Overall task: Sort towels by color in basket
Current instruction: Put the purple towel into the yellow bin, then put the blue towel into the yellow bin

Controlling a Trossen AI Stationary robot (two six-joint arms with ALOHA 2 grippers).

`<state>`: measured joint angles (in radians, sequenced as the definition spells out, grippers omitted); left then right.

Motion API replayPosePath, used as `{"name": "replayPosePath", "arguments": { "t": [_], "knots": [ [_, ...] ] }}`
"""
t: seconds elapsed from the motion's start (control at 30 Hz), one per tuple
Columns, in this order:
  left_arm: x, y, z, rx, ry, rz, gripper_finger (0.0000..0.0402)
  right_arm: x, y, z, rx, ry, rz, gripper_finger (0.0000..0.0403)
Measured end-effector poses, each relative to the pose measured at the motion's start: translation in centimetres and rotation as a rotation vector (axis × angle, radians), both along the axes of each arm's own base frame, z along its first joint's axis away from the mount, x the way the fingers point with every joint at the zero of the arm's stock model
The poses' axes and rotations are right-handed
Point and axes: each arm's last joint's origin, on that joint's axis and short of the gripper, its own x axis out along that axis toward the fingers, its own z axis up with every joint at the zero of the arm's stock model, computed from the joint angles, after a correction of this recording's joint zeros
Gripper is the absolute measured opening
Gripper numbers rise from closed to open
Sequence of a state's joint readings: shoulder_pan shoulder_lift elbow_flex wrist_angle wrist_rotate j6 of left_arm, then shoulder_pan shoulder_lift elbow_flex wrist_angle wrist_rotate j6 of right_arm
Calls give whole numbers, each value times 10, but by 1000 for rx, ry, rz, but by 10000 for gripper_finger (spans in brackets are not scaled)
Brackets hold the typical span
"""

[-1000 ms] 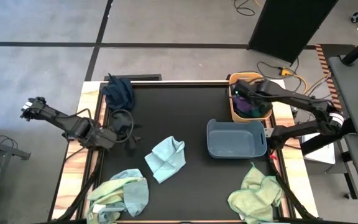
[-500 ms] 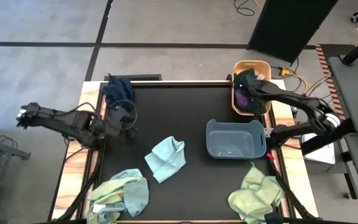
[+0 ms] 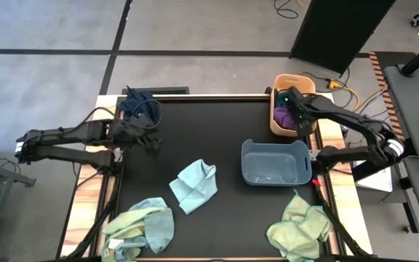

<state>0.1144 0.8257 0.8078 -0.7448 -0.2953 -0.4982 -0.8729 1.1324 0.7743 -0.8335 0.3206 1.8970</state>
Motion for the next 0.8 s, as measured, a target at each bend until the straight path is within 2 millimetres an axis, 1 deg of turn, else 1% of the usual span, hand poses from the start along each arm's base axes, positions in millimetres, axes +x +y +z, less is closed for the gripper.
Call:
{"name": "replayPosePath", "arguments": {
  "t": [0.1,0.23,0.33,0.5,0.6,0.73,0.8],
  "knots": [
    [-1,0,2,-3,-10,-4,293,-3,8,16,9,6,1,254],
    [0,0,6,-5,-33,-8,293,-4,16,37,-23,45,19,262],
    [5,-1,10,-22,-106,-36,293,-1,18,49,-45,57,41,263],
    [21,-8,20,-50,-322,-216,293,5,14,65,-83,65,110,258],
    [25,-13,24,-27,-389,-273,293,6,13,73,-109,81,141,260],
    [26,-12,26,-6,-409,-253,293,7,12,77,-121,84,158,268],
    [25,-8,24,13,-392,-163,293,7,12,77,-123,92,168,271]
  ]
}}
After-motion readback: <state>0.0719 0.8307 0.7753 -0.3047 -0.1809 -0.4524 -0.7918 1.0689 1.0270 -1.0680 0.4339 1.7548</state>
